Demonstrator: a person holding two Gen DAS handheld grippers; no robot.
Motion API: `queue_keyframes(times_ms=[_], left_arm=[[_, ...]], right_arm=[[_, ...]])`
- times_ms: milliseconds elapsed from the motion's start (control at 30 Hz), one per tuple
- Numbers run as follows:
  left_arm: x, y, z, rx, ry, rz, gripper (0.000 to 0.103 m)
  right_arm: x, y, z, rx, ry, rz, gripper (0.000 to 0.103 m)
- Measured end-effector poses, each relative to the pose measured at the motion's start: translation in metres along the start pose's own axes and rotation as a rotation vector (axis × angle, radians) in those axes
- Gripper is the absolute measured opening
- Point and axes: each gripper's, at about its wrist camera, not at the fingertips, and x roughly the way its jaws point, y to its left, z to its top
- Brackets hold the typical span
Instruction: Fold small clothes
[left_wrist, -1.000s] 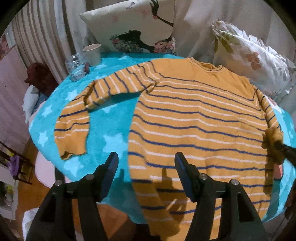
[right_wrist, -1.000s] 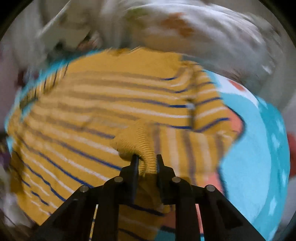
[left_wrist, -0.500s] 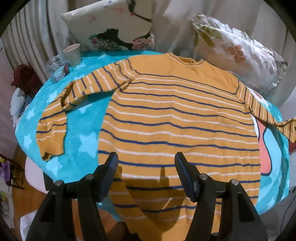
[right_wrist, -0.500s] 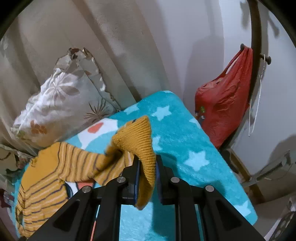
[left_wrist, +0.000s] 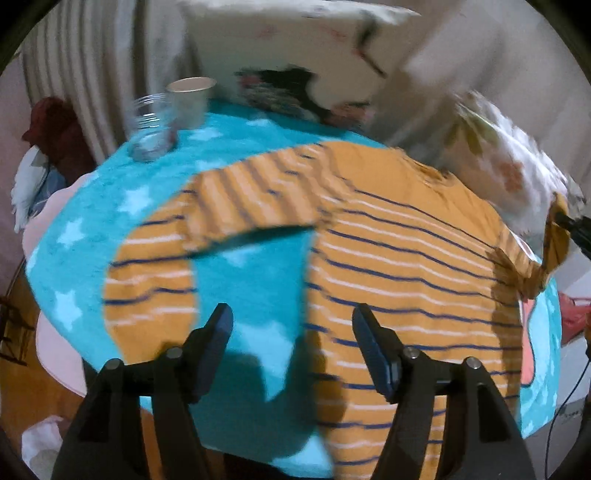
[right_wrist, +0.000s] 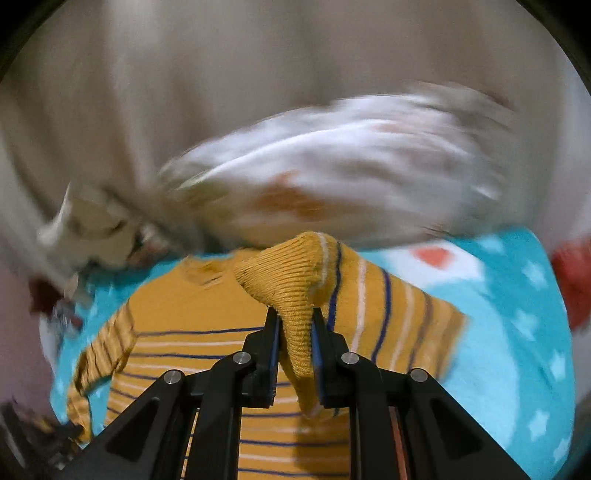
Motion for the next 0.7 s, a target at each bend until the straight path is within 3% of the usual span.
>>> queue_keyframes(times_ms=[233,333,400,433,533,633,700], left_arm=[[0.001,0.09,0.018,-0.057,0.016,0.042,0.067],[0.005,0.109,0.021,-0.063,0.034,0.049,0.067],[0.007,0.119,0.024,-0.061,0.041,0.049,0.067],[0.008,0.122,0.026,-0.059,0.04,0.049,0.067],[0.014,0.125,0.032,-0.053,0.047,0.038,0.067],[0.02,0.127,0.036,-0.046,0.053,0.035,0.068],[0.025,0.13,0.038,-0.048,0.063,0.025,0.068]], right_arm=[[0.109,0.187,-0.003,-0.229,0.128,0.062,0.018],[0.168,0.248,-0.026,-0.282,0.244,0.084,0.038],[0.189,0.279,-0.048,-0.309,0.311,0.111,0.041],[0.19,0.288,-0.057,-0.323,0.319,0.13,0.042],[0.175,0.311,-0.083,-0.421,0.286,0.143,0.059],[0.158,0.303,-0.096,-0.475,0.234,0.082,0.06],[0.15,0.275,-0.091,-0.417,0.216,0.035,0.06]])
